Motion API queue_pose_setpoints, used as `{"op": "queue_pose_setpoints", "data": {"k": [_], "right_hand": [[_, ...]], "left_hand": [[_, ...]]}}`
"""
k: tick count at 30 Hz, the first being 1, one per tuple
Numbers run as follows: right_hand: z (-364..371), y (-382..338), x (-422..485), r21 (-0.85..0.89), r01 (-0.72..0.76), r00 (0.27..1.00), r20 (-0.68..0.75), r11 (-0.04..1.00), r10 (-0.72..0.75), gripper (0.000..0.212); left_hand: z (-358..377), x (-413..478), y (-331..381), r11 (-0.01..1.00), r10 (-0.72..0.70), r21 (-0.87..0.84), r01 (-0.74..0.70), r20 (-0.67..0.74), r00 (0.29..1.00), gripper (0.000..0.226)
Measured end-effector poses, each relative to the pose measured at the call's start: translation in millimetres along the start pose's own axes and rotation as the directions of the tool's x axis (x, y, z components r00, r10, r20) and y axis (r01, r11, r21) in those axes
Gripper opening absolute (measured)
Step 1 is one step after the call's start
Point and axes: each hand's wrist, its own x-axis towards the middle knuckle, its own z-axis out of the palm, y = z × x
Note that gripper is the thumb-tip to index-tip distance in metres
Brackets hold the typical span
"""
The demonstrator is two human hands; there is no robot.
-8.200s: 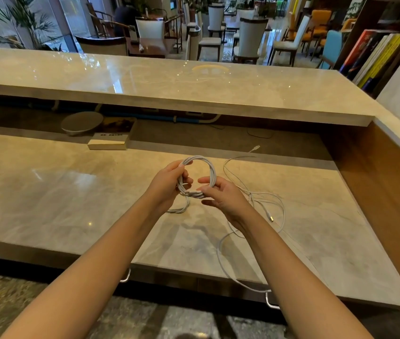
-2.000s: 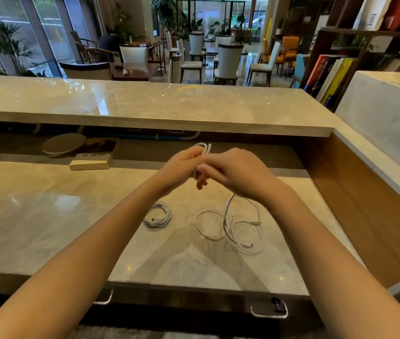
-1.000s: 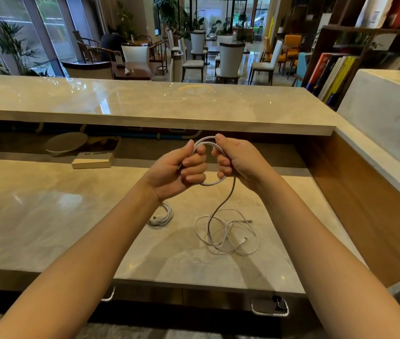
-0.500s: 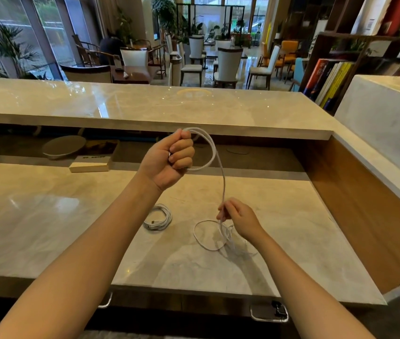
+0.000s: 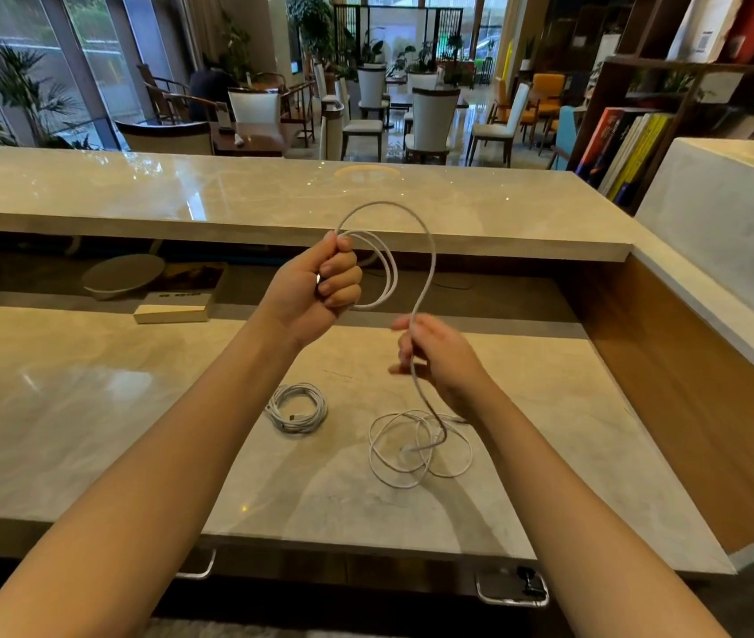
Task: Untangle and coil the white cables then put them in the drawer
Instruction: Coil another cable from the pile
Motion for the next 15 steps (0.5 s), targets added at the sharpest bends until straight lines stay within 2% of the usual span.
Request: {"op": "queue_pose_setpoints", "data": {"k": [2, 3, 4, 5, 6, 7, 9, 11, 13, 15], "right_hand": [[-0.4, -19.0, 4.2, 0.227, 0.057, 0.997, -0.063, 0.972, -0.043, 0.026], [-2.4, -28.2, 6.4, 0.273, 0.079, 0.994, -0.098, 0.959, -0.054, 0.025], [-5.2, -35.1, 9.5, 0.223, 0.099, 0.988, -0.141, 0.970, -0.068, 0.025], [-8.1, -37.6, 13.6, 0.079, 0.107, 0.978, -0.187, 0.991, -0.091, 0.025], [-11.1, -35.3, 18.4, -0.120, 0.094, 0.967, -0.226, 0.988, -0.119, 0.025], [-13.7, -31.1, 21.9, -0.330, 0.057, 0.956, -0.255, 0.942, -0.147, 0.025], [-16.8, -18.0, 25.7, -0.664, -0.011, 0.962, -0.211, 0.748, -0.174, 0.027], [-15.9, -5.6, 20.9, -0.867, 0.021, 0.993, -0.042, 0.498, -0.114, 0.029], [-6.6, -3.9, 12.7, -0.937, 0.126, 0.992, 0.112, 0.325, -0.061, 0.028], [7.3, -11.8, 5.7, -0.942, 0.250, 0.968, 0.235, 0.224, -0.093, 0.028]], "left_hand": [[-3.7, -1.2, -1.2, 1.000, -0.004, 0.012, 0.004, -0.012, 1.000, 0.032], [-5.1, -2.0, -2.6, 1.000, -0.008, 0.009, 0.009, -0.016, 1.000, 0.032], [-6.1, -2.8, -4.0, 1.000, -0.013, 0.001, 0.013, -0.020, 1.000, 0.032], [-7.1, -3.3, -4.7, 1.000, -0.014, -0.006, 0.014, -0.022, 1.000, 0.031], [-7.9, -3.8, -4.7, 1.000, -0.011, -0.011, 0.011, -0.024, 1.000, 0.032], [-8.1, -4.0, -4.1, 1.000, -0.004, -0.012, 0.003, -0.029, 1.000, 0.032], [-6.4, -3.8, -3.2, 1.000, 0.027, 0.000, -0.027, -0.050, 0.998, 0.034], [-2.6, -2.2, -3.2, 0.993, 0.082, 0.098, -0.073, -0.088, 0.993, 0.033], [-3.2, 0.6, -3.2, 0.932, 0.177, 0.341, -0.123, -0.131, 0.976, 0.027], [-7.1, 1.6, -5.2, 0.778, 0.255, 0.616, -0.121, -0.134, 0.958, 0.023]]}}
